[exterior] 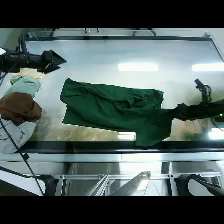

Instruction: Fold the shirts.

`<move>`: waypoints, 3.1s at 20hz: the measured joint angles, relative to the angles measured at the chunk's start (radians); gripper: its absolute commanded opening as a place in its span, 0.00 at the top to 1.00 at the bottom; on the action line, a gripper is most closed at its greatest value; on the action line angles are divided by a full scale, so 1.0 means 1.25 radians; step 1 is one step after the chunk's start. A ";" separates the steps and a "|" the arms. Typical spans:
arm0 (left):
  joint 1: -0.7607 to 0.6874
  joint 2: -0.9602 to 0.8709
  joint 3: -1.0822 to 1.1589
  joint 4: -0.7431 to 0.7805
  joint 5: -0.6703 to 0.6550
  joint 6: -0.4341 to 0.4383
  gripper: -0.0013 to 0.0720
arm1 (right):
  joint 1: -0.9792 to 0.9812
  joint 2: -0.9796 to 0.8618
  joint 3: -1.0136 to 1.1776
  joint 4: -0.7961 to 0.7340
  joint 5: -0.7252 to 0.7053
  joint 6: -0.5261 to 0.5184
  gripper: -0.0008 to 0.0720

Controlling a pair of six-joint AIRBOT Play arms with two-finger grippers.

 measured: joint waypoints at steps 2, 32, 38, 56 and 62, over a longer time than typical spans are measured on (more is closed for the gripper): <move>0.037 -0.019 0.001 0.000 -0.045 -0.020 0.02 | 0.019 -0.019 0.000 0.000 -0.013 0.002 0.96; -0.081 -0.021 -0.367 0.273 -0.132 -0.031 0.96 | 0.029 -0.023 0.007 0.005 -0.002 -0.016 0.96; -0.013 0.295 -0.365 -0.095 -0.266 0.105 0.96 | -0.134 0.125 0.149 0.216 0.233 -0.053 0.96; 0.425 0.641 -0.269 -0.644 -0.286 0.150 0.96 | -0.303 0.221 0.500 0.624 0.188 -0.130 0.96; 0.128 0.262 -0.174 -0.324 -0.219 0.133 0.96 | -0.017 -0.064 0.498 0.266 -0.029 -0.131 0.96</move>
